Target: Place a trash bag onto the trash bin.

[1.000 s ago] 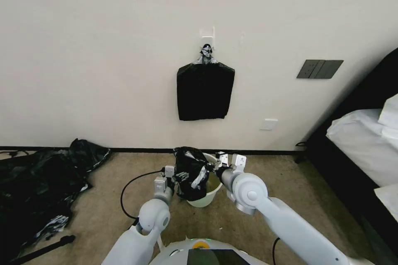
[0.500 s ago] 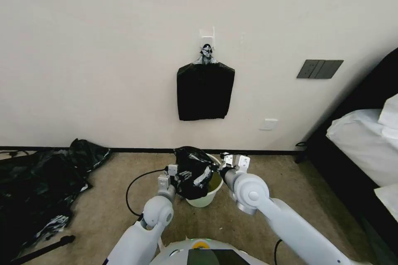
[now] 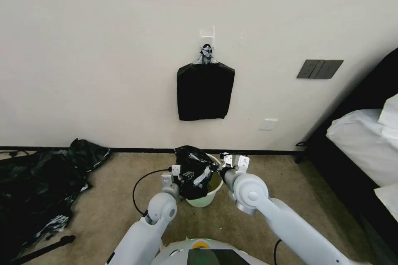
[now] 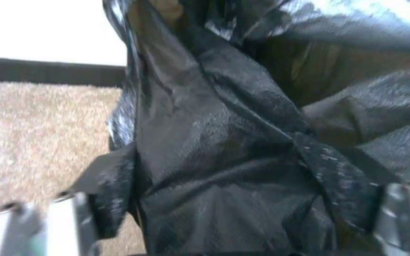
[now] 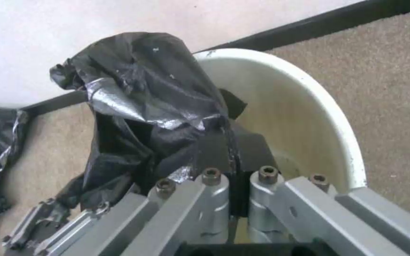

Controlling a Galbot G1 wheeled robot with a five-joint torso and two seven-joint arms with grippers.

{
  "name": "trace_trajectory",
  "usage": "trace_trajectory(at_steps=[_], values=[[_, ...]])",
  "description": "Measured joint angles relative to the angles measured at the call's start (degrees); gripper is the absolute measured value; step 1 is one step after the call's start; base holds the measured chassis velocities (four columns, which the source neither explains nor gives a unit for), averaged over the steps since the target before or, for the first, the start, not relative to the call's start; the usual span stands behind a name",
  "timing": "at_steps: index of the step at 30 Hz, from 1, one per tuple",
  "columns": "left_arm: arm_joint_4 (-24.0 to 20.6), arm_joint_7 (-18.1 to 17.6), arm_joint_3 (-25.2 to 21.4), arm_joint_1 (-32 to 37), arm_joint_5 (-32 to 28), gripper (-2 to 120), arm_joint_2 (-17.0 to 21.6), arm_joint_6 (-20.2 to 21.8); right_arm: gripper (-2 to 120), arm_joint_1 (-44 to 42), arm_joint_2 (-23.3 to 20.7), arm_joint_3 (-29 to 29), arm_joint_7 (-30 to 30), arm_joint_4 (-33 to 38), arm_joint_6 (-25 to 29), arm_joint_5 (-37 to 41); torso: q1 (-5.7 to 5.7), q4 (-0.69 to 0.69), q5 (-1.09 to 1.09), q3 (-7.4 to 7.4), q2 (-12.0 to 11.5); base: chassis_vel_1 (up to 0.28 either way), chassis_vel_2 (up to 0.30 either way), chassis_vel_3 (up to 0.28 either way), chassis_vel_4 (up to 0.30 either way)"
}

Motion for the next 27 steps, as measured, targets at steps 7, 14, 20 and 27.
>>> trace_trajectory(at_steps=[7, 14, 20, 27], values=[[1.5, -5.0, 0.6, -1.7, -4.1, 51, -0.6, 3.2, 0, -0.2, 0.3, -0.1, -0.2, -0.2, 0.0, -0.1, 0.0, 0.0, 0.0, 0.0, 0.0, 0.0, 0.0, 0.0, 0.0], [2.2, -7.9, 1.3, -3.2, -6.1, 25, -0.6, 4.8, 0, -0.3, 0.6, -0.1, -0.3, -0.7, 0.0, -0.2, 0.0, 0.01, 0.01, 0.0, 0.0, 0.0, 0.0, 0.0, 0.0], [2.4, -9.5, 2.0, -3.6, -6.3, 6, -0.9, 5.1, 0, -0.4, 0.9, -0.1, -0.4, -1.1, 0.0, -0.4, 0.0, 0.01, 0.0, 0.0, 0.0, 0.0, 0.0, 0.0, 0.0], [2.5, -12.3, 2.6, -3.7, -6.5, 3, -1.2, 3.5, 0, -0.6, 0.8, 0.2, -0.4, -1.2, 0.1, -0.8, 0.0, -0.01, -0.02, 0.01, 0.0, 0.0, 0.0, 0.0, 0.0]])
